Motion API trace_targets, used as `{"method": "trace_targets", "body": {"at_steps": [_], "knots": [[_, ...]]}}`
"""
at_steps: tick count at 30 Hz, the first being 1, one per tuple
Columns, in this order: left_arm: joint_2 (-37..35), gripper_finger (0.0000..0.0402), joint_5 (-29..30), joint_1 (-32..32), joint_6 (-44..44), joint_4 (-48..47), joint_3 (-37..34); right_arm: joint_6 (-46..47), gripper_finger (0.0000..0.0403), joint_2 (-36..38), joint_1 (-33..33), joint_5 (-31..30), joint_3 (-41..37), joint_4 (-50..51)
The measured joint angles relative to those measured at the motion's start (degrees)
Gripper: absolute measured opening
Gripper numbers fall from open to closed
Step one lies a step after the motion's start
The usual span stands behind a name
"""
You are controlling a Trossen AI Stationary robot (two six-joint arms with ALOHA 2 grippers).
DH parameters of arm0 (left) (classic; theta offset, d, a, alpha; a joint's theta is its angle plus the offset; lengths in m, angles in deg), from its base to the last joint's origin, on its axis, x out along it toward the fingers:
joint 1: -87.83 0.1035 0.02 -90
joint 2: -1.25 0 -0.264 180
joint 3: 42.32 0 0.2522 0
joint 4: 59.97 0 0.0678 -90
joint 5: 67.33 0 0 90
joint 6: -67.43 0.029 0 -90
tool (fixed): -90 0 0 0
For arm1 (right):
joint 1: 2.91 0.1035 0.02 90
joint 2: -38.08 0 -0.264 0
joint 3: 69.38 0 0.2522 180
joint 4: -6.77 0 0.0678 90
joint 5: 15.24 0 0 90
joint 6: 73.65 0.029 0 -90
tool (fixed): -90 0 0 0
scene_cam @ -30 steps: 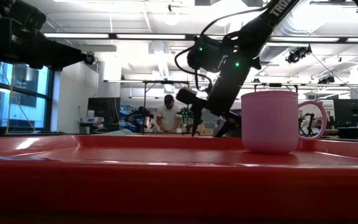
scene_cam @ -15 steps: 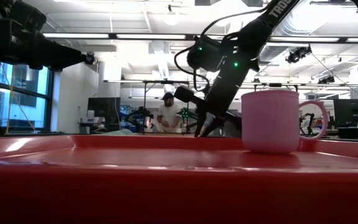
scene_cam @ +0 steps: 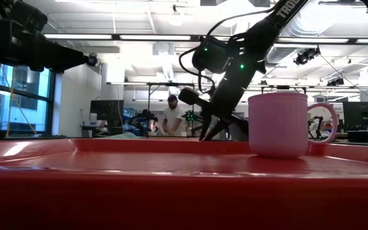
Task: Set up tray
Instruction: Put the pink plate on the center of the red serving tray
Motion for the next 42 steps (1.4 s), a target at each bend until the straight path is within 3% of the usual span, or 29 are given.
{"method": "trace_targets", "body": {"at_steps": [12,29,42], "knots": [[-0.01,0.0193,0.00,0.01,0.00,0.00,0.00,-0.96,0.0001,1.78,-0.29,-4.25,-0.04,-1.13],[-0.01,0.0193,0.00,0.01,0.00,-0.26,0.02,-9.19,0.0001,13.98,-4.75,-10.71,-0.07,-0.52],[-0.02,0.0193,-0.02,0.02,-0.02,-0.37,0.02,-14.70,0.0001,20.21,-4.79,-13.88,-0.07,-8.80]]}}
